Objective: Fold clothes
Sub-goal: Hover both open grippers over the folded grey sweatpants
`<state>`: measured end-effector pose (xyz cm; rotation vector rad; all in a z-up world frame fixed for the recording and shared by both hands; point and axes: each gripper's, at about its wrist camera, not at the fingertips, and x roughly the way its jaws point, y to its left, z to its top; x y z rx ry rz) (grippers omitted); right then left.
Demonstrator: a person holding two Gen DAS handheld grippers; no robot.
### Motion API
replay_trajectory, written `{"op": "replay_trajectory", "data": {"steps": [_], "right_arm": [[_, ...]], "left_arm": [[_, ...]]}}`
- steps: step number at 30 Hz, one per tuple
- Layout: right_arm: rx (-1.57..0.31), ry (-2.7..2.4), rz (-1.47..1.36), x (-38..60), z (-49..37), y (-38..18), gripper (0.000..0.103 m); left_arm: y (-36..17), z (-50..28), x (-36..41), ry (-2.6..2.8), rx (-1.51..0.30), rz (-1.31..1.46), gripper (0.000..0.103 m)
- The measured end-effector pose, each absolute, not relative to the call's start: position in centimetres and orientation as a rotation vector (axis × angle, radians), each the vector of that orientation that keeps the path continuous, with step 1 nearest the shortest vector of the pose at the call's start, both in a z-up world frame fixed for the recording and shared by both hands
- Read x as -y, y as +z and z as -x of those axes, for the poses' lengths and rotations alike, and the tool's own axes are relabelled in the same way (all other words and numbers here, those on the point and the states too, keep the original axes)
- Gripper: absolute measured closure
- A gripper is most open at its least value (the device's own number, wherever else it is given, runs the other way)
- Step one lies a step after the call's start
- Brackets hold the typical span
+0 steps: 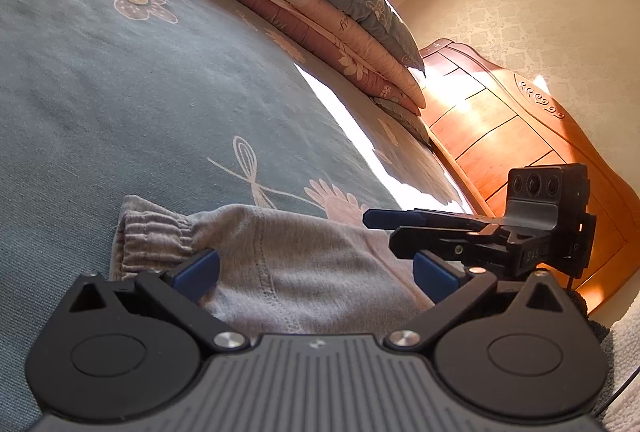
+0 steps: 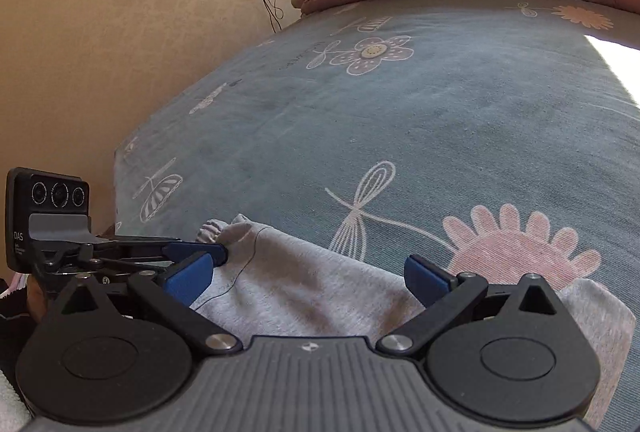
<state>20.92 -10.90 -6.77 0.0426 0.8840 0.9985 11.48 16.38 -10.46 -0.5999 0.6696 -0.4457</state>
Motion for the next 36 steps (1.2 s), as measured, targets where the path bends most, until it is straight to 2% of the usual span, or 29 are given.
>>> {"op": "replay_trajectory", "data": {"steps": [15, 27, 36], "right_arm": [[-0.895, 0.830, -0.013, 12.5, -19.7, -6.5, 0.000], [-0.851, 0.729, 0.029, 17.1, -11.5, -3.7, 0.000], [-0.929, 0.630, 0.017, 20.9, -6.1, -6.0, 0.000]], "left_arm": [[-9.2, -10.4, -16.3, -0.405, -0.691, 0.571, 0.001], [-6.3, -3.9, -13.0, -0.382, -0.780, 0.418, 0.001], [-7.1, -0.9, -10.0, -0.397, -0.877, 0.338, 0.001]]}}
